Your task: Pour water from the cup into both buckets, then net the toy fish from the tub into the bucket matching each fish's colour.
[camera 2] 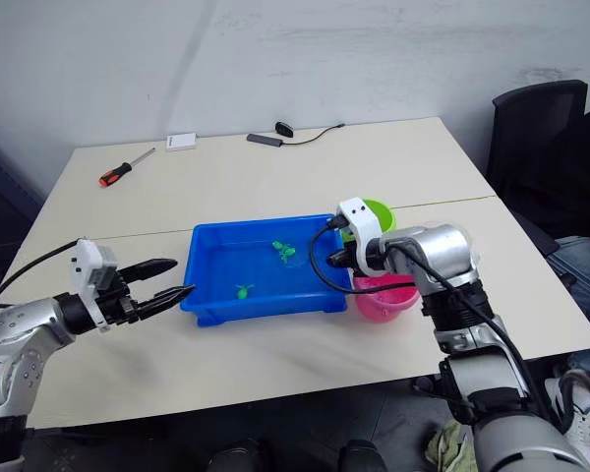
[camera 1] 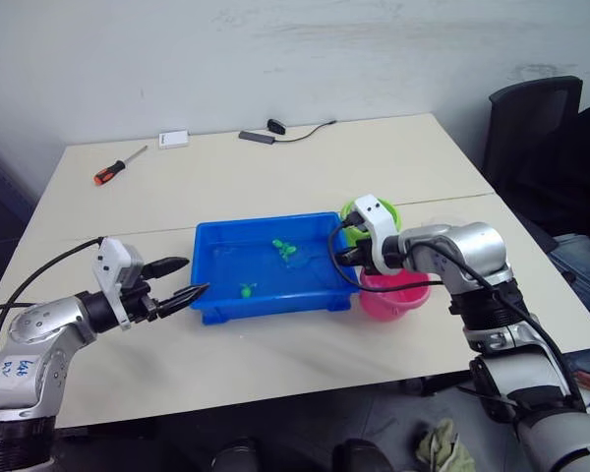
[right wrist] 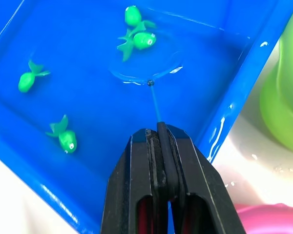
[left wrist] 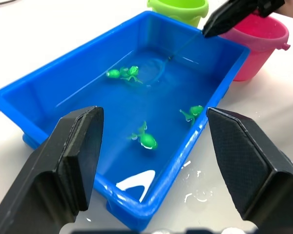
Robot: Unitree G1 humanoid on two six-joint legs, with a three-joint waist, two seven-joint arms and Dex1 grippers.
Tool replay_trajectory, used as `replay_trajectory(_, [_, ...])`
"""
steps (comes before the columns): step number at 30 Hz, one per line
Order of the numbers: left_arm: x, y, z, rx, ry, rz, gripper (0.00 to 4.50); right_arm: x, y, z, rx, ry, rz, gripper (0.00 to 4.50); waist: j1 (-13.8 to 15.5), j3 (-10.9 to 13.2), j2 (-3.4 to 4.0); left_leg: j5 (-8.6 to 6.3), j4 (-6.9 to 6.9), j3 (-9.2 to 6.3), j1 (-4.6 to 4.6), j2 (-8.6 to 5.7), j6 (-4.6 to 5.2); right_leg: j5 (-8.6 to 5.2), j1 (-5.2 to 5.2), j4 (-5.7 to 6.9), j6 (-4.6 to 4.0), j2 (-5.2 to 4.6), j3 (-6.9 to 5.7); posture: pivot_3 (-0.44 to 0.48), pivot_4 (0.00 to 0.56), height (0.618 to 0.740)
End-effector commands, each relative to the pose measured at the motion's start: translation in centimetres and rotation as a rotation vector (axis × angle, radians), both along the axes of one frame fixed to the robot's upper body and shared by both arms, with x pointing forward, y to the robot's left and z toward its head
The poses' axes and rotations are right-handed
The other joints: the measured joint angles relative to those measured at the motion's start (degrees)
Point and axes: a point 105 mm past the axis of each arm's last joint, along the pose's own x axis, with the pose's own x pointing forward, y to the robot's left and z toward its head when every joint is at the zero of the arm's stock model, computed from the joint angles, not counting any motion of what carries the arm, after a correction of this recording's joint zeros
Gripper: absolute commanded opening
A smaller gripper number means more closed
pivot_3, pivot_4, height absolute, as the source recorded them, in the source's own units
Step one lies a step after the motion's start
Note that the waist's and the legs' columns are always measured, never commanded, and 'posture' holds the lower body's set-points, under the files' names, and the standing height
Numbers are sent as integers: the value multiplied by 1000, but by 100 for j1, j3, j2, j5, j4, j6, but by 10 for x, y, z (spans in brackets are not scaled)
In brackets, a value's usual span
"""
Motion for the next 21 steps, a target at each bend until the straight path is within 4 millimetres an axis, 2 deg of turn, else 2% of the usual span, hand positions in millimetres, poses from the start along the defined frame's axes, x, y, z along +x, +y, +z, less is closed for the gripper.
replay_trajectory(1, [2, 0, 7, -11, -27, -11, 3671, -4, -5, 14, 25, -32, 2, 0, 0, 0, 0, 0, 0, 0, -1, 0, 0, 0, 0, 0, 0, 0, 0, 0, 150, 733])
replay_trajectory(11, [6, -1, 7, -13, -27, -25, 3671, -10, -6, 15, 46, -32, -9, 0, 1, 0, 0, -2, -1, 1, -1, 2, -3, 0, -4, -7, 0, 1, -1, 0, 150, 733])
replay_trajectory(19, [7, -2, 7, -11, -30, -30, 3671, -1, 1, 11, 53, -52, -27, 0, -10, 0, 1, -11, -1, 2, 0, 4, -18, 0, -1, -7, 1, 4, -3, 0, 150, 733])
replay_trajectory(21, [6, -2, 8, -11, -32, -30, 3671, 1, 1, 9, 53, -55, -30, 0, -1, 1, 1, 3, -1, 3, -1, 3, 4, 0, -2, -5, 1, 6, -7, 0, 150, 733])
